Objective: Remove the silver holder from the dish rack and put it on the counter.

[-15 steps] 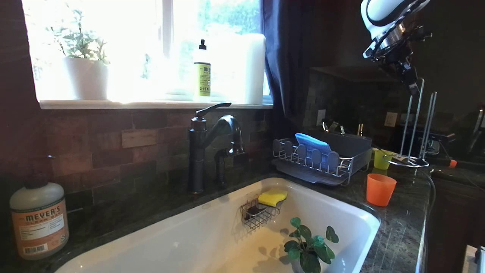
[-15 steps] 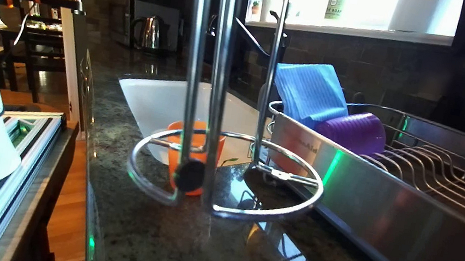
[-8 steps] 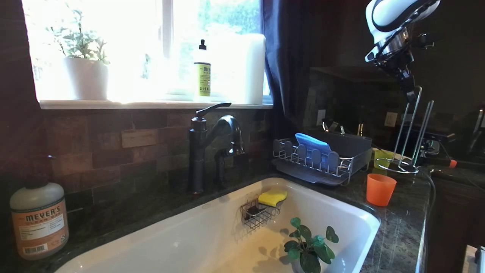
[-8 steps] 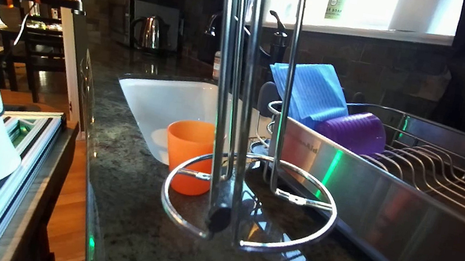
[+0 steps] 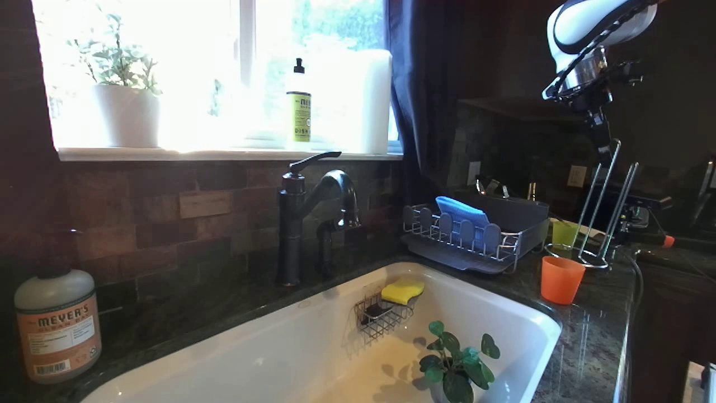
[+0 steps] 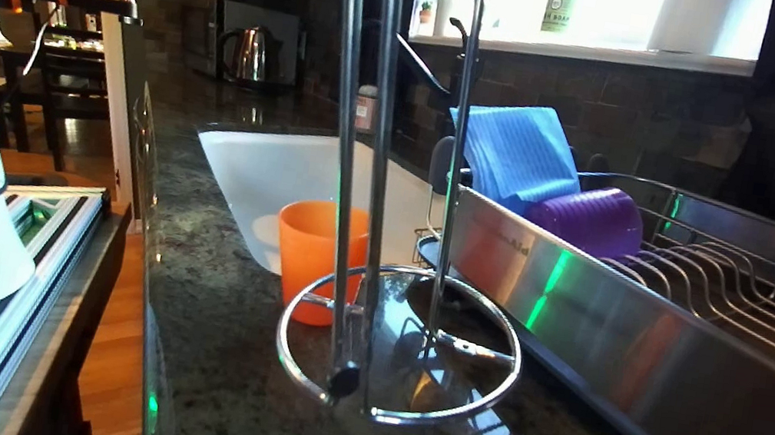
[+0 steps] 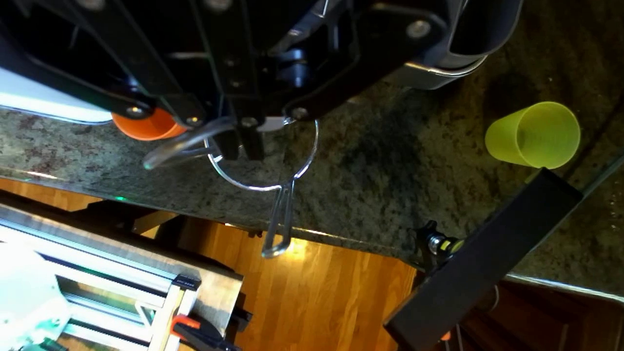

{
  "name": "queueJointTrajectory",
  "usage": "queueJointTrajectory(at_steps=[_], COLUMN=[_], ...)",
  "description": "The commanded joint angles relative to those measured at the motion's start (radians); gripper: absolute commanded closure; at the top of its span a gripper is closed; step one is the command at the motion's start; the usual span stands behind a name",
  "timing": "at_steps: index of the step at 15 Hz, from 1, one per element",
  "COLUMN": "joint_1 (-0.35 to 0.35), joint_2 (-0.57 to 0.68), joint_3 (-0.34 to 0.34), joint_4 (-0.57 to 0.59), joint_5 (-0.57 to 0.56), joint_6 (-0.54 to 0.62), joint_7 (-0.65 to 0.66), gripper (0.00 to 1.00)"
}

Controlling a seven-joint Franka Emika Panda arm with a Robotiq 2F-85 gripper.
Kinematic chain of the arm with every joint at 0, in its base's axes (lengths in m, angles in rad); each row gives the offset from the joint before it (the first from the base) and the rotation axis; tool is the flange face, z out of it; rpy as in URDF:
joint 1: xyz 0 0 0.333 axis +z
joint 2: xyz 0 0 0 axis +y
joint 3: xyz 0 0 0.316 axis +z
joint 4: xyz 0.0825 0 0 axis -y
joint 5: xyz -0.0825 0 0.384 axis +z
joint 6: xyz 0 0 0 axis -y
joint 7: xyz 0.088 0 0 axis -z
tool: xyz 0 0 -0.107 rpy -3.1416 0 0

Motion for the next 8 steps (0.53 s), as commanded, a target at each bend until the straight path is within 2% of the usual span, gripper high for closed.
queueJointTrajectory(at_steps=[1,8], joint_1=[0.002,-0.01], joint_2=[-0.005,0.017], joint_3=[-0.023,-0.039], joint_4=[-0.022,-0.032], joint_5=[0.035,0.028], joint_6=[0.005,-0.011], joint_7=[0.007,0.017], gripper=[0.98,0.98])
